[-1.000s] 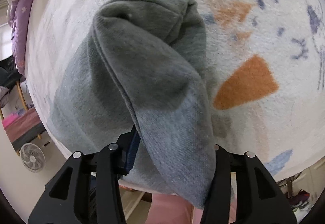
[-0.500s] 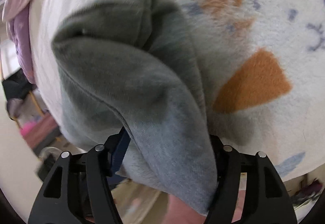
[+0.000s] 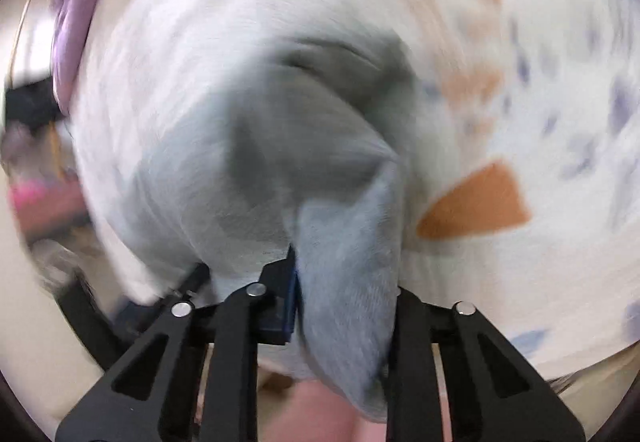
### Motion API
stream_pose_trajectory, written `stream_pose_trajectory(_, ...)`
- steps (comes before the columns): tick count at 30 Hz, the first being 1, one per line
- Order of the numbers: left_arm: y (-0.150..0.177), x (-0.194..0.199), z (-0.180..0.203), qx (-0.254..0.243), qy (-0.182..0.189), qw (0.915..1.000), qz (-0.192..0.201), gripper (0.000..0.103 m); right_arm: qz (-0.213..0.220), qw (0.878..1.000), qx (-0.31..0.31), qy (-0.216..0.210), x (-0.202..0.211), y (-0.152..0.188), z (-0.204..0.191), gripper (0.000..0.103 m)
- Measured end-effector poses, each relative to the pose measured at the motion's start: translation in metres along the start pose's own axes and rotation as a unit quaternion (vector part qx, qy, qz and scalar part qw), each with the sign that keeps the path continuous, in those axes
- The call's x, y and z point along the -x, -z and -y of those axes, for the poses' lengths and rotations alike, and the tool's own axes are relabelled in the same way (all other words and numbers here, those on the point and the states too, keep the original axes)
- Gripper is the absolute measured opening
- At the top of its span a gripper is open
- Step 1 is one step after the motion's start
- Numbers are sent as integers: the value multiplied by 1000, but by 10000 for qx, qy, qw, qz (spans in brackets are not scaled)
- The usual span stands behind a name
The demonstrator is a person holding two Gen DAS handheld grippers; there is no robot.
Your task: Fold large clothes
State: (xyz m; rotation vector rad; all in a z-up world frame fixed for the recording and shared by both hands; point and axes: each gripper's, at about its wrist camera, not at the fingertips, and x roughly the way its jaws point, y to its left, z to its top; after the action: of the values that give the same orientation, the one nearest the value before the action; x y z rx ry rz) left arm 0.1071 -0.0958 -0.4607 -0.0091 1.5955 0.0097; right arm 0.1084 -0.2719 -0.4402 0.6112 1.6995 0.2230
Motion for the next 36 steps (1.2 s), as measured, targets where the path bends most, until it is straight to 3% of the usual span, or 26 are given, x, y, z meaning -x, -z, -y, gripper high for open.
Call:
stream_pose_trajectory(5, -4, -6, 12, 242, 77, 9993, 283, 3, 384, 9981, 435, -199, 28, 15, -50, 14)
stream_pose_trajectory(8, 5, -7, 13, 73, 17, 9990, 435, 3, 448, 9940, 916, 404, 36, 22, -78, 13)
stream_pose_trajectory(11, 18, -10, 11, 175, 136, 9978, 629, 3, 464, 9962, 734, -45, 44, 25, -86, 13)
stream_pose_trajectory(13, 23, -12, 10, 269, 382, 9962, 740, 2, 445, 9963, 726, -126, 49, 29, -96, 13)
stream_pose_trajectory(16, 26, -10, 2, -190, 732, 9953, 604, 3, 378, 9962, 517, -583, 49, 30, -109, 13)
stream_pose_trajectory(19, 10, 4, -36, -224, 1265, 9917, 86, 3, 464, 9960, 652, -397, 47, 38, -143, 13)
stream_pose_trajectory(21, 7, 25, -61, 30, 1317, 9911, 192, 9, 455, 9958, 626, -485, 42, 45, -167, 13)
stream_pose_trajectory(23, 7, 52, -93, 201, 1230, 9911, 475, 27, 362, 9958, 481, -686, 31, 44, -189, 13)
stream_pose_trajectory(25, 10, 68, -116, 276, 1201, 9907, 586, 34, 254, 9967, 322, -700, 19, 40, -200, 13)
stream_pose_trajectory(30, 17, 106, -188, 209, 956, 9920, 801, 34, -10, 9989, 137, -443, -34, 31, -247, 13)
stream_pose_trajectory(36, 28, 102, -273, 785, 751, 9922, 615, 35, -216, 9998, -35, 24, -95, 19, -269, 15)
